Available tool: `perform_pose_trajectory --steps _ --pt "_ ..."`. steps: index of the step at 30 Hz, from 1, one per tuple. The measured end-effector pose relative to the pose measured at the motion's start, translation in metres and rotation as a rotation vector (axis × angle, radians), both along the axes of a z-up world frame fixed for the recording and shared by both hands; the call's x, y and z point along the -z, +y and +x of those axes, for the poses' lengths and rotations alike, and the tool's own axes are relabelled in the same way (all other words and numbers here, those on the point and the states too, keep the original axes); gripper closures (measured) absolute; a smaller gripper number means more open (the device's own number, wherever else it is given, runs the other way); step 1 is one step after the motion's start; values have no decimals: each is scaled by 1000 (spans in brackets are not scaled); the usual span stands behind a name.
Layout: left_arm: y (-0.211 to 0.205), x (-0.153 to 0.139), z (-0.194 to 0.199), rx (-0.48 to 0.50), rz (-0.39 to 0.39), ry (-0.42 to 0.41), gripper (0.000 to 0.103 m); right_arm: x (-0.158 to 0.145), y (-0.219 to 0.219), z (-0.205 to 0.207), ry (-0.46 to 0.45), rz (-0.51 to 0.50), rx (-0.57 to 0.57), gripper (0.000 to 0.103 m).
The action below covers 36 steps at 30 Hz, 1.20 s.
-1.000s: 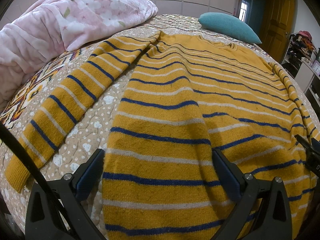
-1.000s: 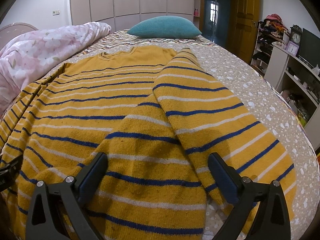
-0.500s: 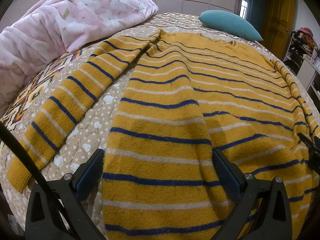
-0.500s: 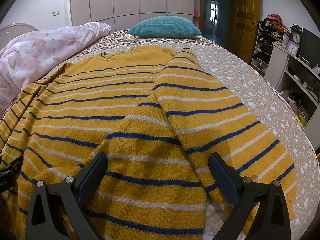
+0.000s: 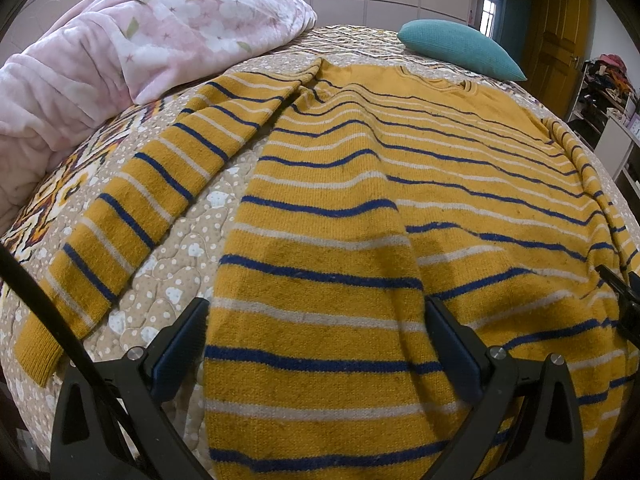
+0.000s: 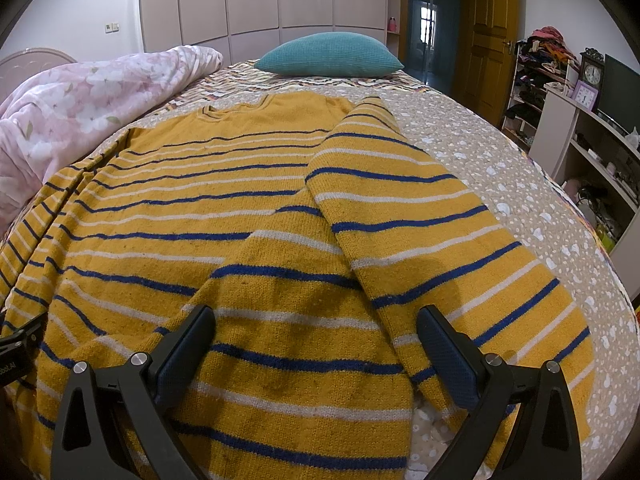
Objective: Fold small clothes
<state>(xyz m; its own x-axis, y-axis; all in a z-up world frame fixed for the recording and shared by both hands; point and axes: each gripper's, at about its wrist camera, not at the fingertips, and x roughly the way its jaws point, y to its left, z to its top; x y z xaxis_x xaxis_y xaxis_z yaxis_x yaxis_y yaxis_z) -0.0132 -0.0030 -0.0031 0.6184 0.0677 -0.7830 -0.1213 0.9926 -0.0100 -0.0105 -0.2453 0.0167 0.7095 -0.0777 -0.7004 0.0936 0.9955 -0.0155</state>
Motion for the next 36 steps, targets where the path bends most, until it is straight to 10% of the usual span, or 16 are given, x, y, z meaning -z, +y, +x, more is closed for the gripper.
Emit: perform_pose_trajectory --steps 12,18,22,25,29,36 --pt "2 -3 -1 13 -22 -9 0 -4 1 0 32 44 2 1" --pt "53 -34 -46 -9 -307 -46 14 -4 0 -3 -14 11 -1 1" --pt "78 -33 -60 -35 -292 -28 14 -3 -1 -3 -15 1 0 1" --pt "70 -27 -61 9 -278 2 26 -3 -2 -3 -6 3 1 1" --pt "40 -20 -55 105 -240 45 87 -3 -3 -4 -15 11 -1 1" --pt "64 -32 -64 -6 -168 25 95 -3 -5 -4 -7 16 -3 1"
